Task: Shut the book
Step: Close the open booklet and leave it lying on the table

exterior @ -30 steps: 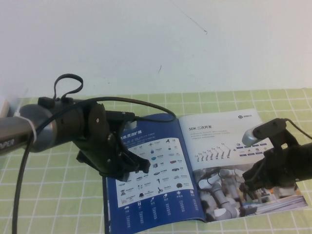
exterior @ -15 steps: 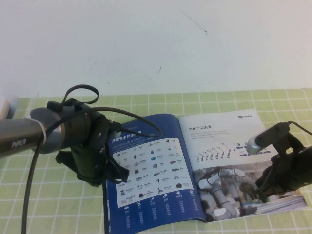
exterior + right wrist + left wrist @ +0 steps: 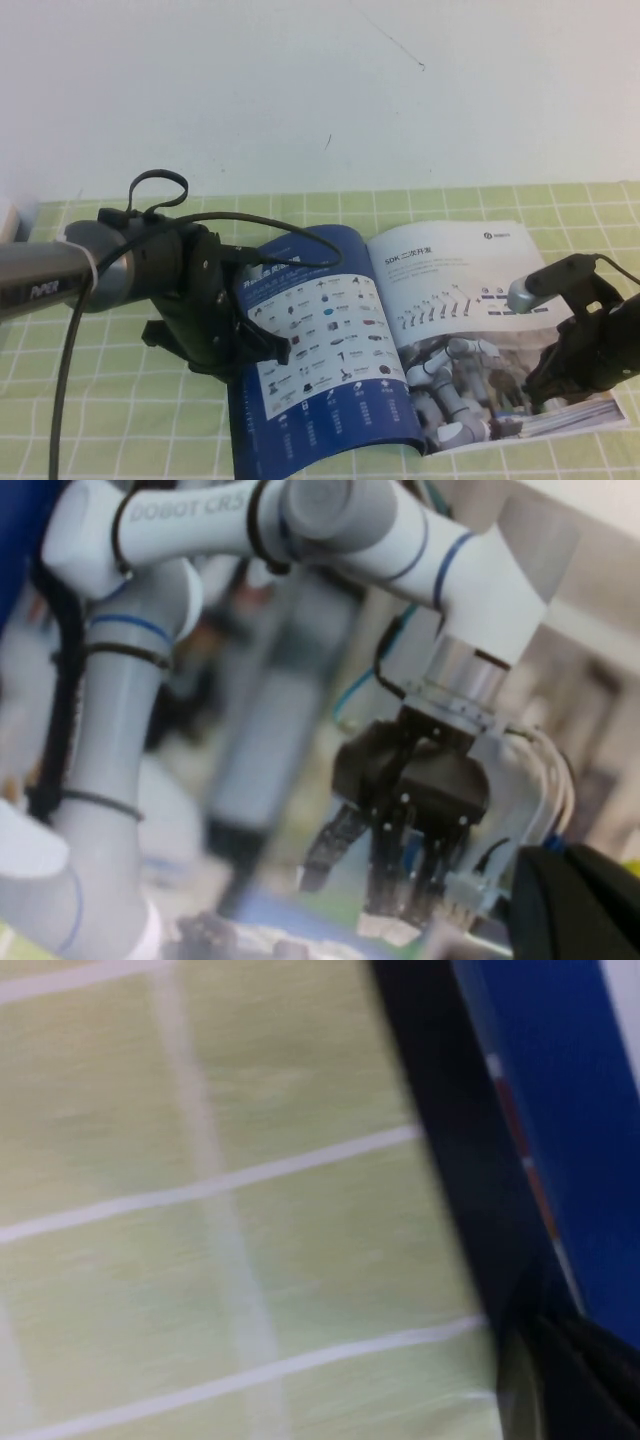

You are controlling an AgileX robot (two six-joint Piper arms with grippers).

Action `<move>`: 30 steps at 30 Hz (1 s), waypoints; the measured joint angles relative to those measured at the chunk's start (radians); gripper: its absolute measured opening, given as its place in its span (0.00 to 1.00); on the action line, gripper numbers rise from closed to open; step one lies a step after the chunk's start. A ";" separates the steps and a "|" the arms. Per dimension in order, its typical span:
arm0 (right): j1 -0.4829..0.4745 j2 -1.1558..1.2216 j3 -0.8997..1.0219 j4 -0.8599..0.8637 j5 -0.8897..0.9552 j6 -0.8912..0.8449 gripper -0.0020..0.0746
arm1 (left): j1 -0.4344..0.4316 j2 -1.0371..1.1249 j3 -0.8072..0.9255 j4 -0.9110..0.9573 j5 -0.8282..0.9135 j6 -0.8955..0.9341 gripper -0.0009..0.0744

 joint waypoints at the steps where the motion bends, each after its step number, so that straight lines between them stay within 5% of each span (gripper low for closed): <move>1: 0.000 0.009 -0.005 0.005 0.004 0.000 0.02 | 0.000 0.000 0.000 -0.051 -0.013 0.030 0.01; 9: -0.005 0.035 -0.021 0.082 0.014 0.004 0.02 | 0.000 0.014 0.000 -0.579 -0.085 0.394 0.01; 18: -0.007 0.032 -0.021 0.112 0.018 -0.014 0.02 | -0.003 0.018 0.000 -1.383 -0.011 1.128 0.01; 24: -0.007 -0.107 0.009 -0.045 0.070 0.074 0.02 | -0.003 0.018 0.000 -1.393 0.035 1.211 0.01; 30: -0.007 -0.439 -0.084 -0.095 0.129 0.132 0.02 | -0.003 -0.030 0.000 -1.136 -0.032 1.109 0.01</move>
